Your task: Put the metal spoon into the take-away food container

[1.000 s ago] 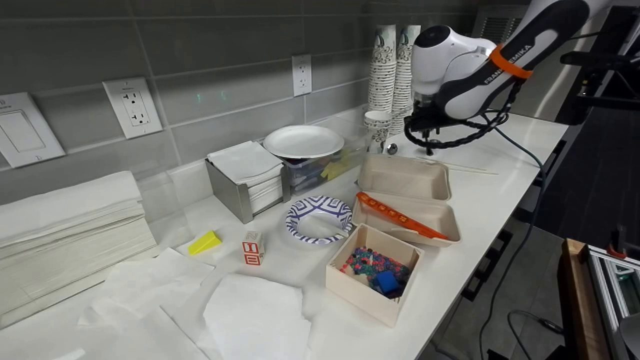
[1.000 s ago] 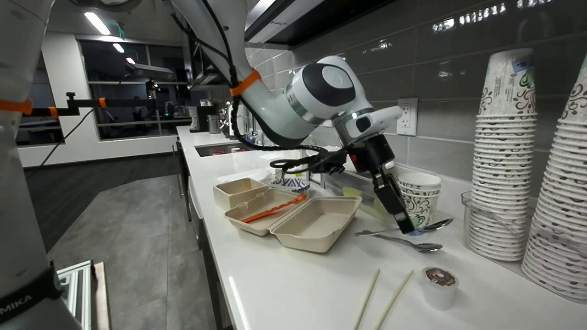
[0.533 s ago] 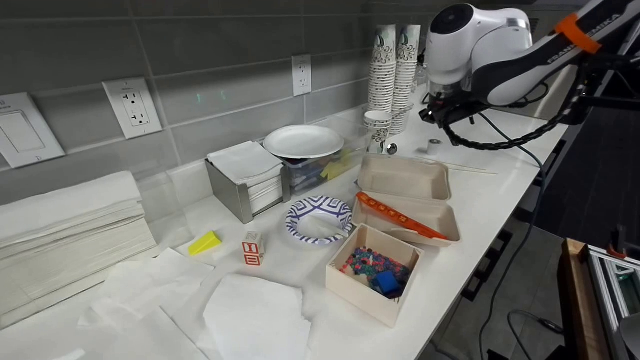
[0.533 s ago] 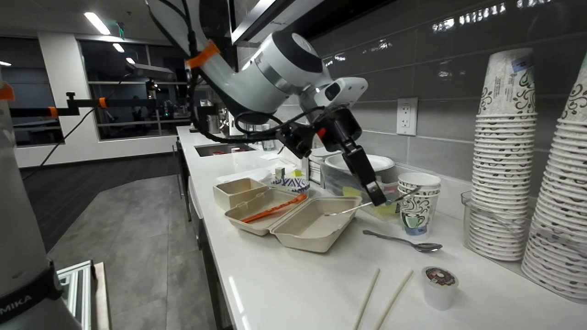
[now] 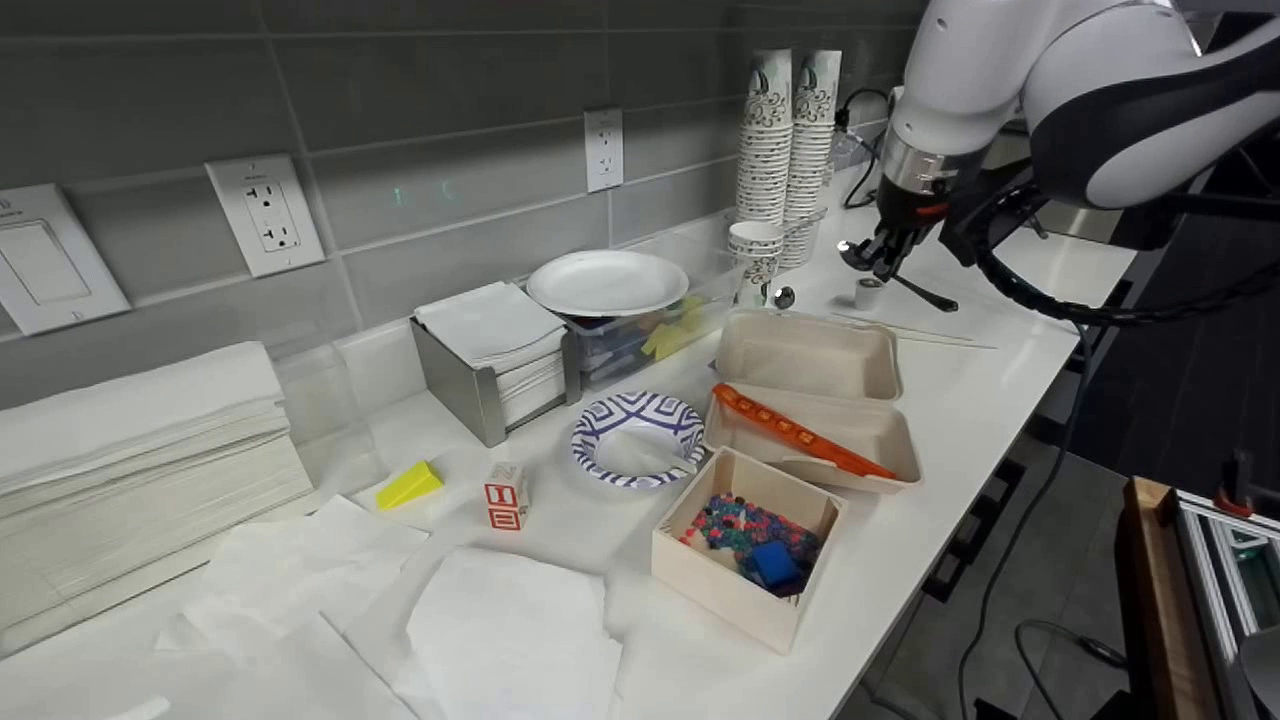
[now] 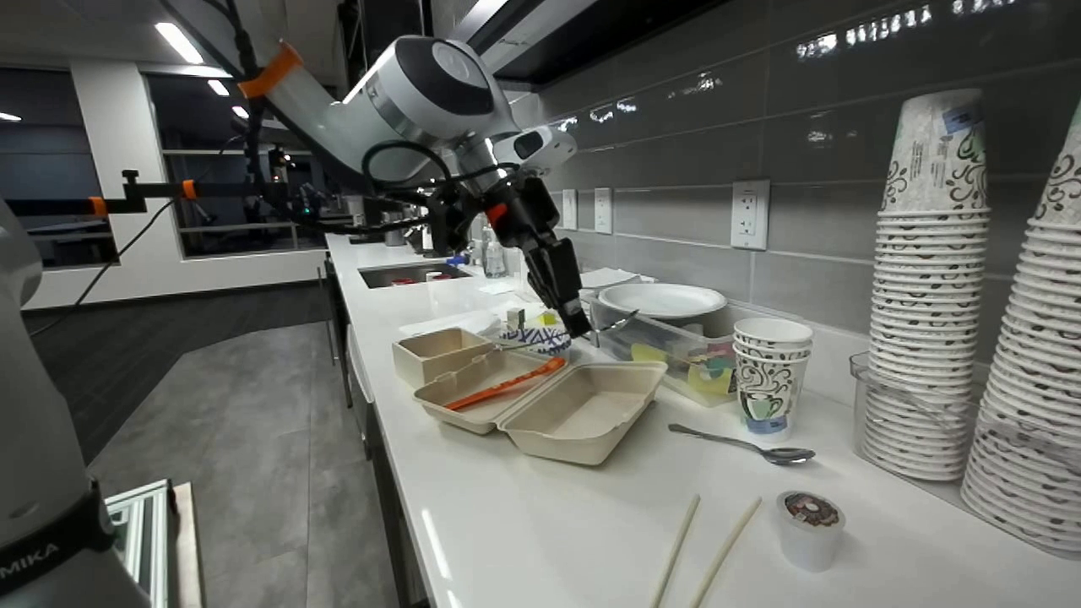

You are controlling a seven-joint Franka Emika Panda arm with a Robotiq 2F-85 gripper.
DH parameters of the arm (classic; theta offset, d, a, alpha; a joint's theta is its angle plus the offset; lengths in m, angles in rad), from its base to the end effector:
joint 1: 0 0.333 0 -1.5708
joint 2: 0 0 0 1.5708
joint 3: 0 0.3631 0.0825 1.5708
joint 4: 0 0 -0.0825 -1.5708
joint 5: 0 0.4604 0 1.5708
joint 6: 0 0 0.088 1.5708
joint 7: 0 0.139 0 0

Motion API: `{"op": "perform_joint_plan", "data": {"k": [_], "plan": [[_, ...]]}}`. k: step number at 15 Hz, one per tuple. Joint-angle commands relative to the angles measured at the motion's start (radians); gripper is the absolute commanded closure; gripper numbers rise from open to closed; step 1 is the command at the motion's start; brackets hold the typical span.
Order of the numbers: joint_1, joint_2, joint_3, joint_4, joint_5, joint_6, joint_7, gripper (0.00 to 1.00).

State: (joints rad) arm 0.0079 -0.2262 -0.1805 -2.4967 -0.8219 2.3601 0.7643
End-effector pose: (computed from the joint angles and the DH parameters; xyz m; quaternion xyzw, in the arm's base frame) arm 0.5001 -0.1118 0.3472 0.9448 -0.1727 0.1236 0.2495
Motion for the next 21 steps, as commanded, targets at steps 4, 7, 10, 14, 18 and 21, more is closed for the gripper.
{"op": "perform_joint_plan", "data": {"k": [4, 7, 10, 14, 18, 21], "plan": [[-0.045, -0.035, 0.133, -0.027, 0.161, 0.01, -0.235, 0.92], [-0.036, -0.036, 0.156, -0.027, 0.214, 0.009, -0.302, 0.92], [-0.034, -0.034, 0.155, -0.028, 0.209, 0.023, -0.321, 0.98], [0.016, 0.052, 0.202, 0.022, 0.283, 0.075, -0.481, 0.98], [0.037, 0.111, 0.215, 0.032, 0.404, 0.137, -0.682, 0.98], [0.038, 0.142, 0.207, 0.025, 0.494, 0.174, -0.82, 0.98]]}}
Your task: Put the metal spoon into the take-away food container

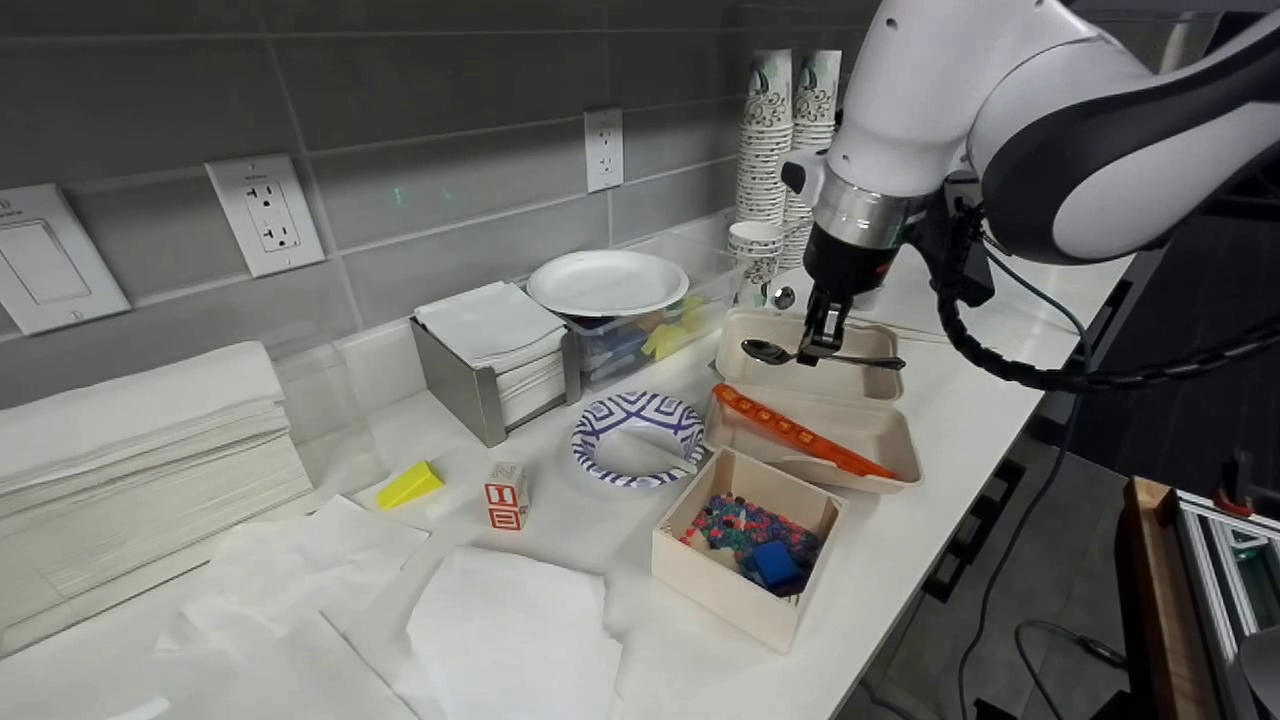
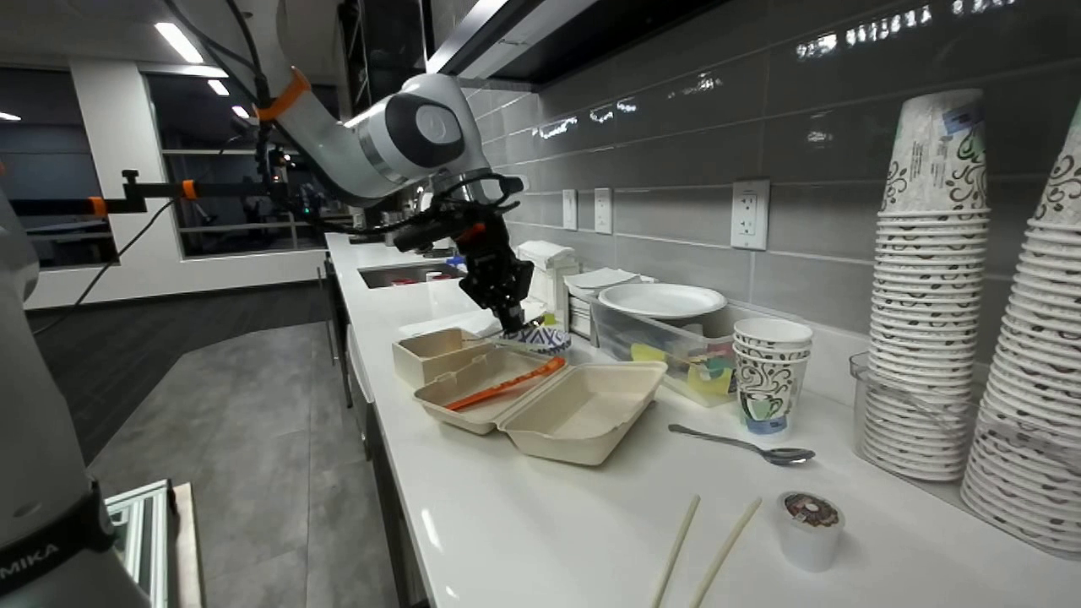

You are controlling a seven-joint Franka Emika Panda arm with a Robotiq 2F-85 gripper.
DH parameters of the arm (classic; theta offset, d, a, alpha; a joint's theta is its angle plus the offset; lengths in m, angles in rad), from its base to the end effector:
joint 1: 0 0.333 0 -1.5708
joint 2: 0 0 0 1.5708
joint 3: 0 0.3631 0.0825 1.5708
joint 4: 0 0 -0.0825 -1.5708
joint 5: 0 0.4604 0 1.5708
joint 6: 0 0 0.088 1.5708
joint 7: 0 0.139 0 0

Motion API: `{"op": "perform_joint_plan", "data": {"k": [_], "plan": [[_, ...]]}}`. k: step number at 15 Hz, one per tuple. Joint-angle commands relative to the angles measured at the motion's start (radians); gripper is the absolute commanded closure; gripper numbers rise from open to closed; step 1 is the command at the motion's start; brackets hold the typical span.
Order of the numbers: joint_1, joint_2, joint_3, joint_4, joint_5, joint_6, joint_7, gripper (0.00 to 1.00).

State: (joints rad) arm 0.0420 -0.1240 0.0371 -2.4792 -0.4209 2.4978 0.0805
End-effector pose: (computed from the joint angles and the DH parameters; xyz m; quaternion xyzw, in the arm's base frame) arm 0.5276 0.0362 0.3124 0.9753 0.1571 0.0801 0.1332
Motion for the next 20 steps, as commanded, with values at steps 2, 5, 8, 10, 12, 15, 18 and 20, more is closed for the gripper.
{"op": "perform_joint_plan", "data": {"k": [2, 5, 8, 10, 12, 15, 18, 20], "plan": [[0.007, 0.058, -0.012, 0.005, 0.166, 0.05, -0.22, 0.98], [0.004, 0.083, -0.012, -0.004, 0.247, 0.101, -0.288, 0.98], [-0.005, 0.112, -0.013, -0.012, 0.271, 0.175, -0.309, 0.98], [-0.005, 0.129, -0.013, -0.022, 0.304, 0.198, -0.34, 0.98], [-0.01, 0.145, -0.012, -0.031, 0.324, 0.225, -0.361, 0.98], [-0.012, 0.16, -0.005, -0.045, 0.391, 0.268, -0.419, 0.94], [-0.013, 0.137, -0.001, -0.05, 0.419, 0.268, -0.436, 0.61], [-0.01, 0.092, -0.007, -0.044, 0.378, 0.213, -0.383, 0.45]]}}
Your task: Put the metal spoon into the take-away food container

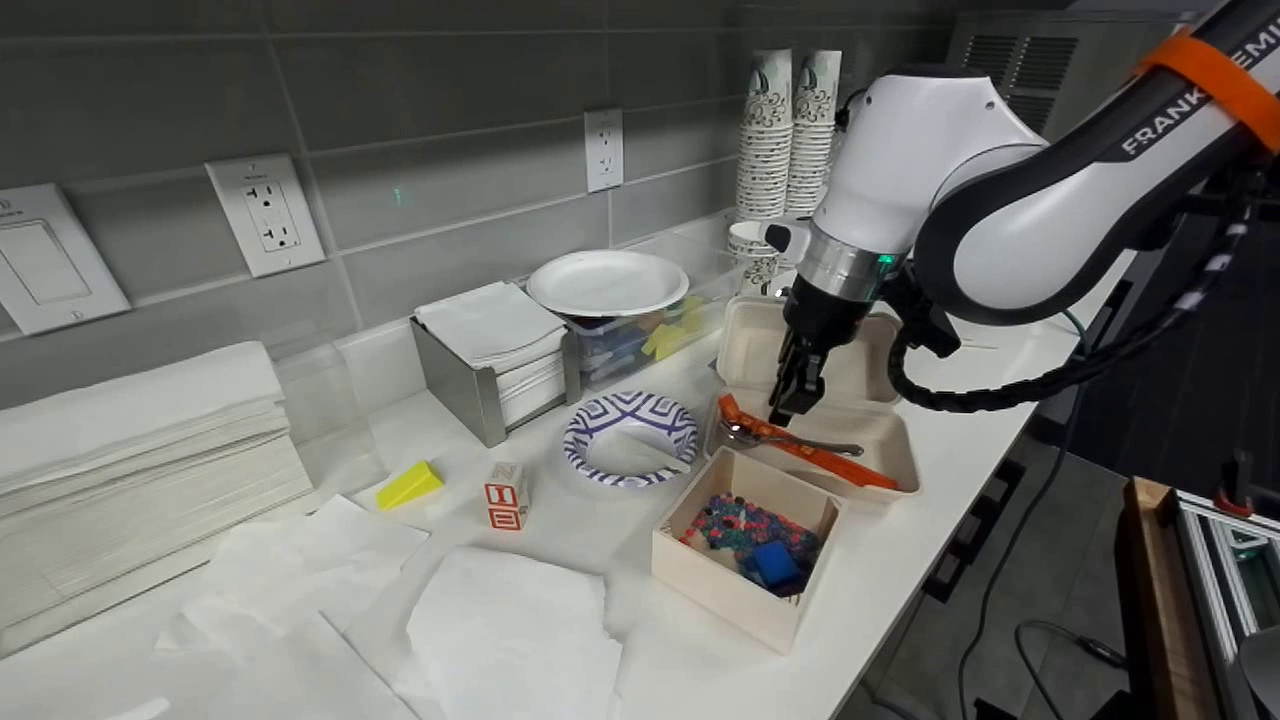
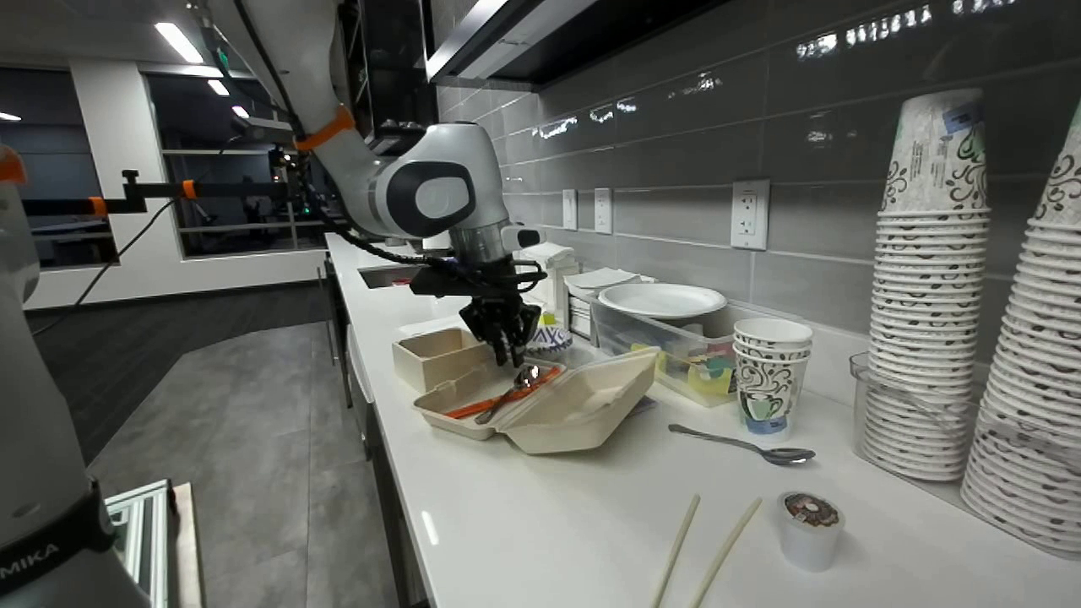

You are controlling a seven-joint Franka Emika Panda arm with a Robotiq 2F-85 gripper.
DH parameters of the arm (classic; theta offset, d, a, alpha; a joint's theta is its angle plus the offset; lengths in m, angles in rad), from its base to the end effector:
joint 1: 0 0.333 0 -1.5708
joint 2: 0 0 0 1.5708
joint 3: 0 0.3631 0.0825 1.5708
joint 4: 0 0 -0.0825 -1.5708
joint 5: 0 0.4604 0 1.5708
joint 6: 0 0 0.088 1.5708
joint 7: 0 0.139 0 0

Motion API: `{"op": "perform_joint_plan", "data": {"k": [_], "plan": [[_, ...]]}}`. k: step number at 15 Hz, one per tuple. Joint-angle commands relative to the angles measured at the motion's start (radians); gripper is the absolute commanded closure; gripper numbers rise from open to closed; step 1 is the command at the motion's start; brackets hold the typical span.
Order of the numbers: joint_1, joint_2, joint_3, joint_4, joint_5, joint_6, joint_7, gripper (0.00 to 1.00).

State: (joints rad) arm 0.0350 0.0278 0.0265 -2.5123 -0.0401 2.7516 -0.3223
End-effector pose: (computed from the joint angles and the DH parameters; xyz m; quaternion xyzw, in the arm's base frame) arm 0.5352 0.0342 0.2433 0.9726 0.2069 0.1035 0.0228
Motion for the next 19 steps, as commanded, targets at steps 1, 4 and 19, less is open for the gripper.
{"op": "perform_joint_plan", "data": {"k": [1, 4, 19], "plan": [[-0.004, -0.085, -0.001, -0.01, -0.045, -0.069, 0.069, 0.37], [-0.011, -0.174, 0.001, -0.015, -0.121, -0.15, 0.183, 0.15], [-0.048, -0.416, 0.033, 0.0, -0.196, -0.395, 0.392, 0.0]]}}
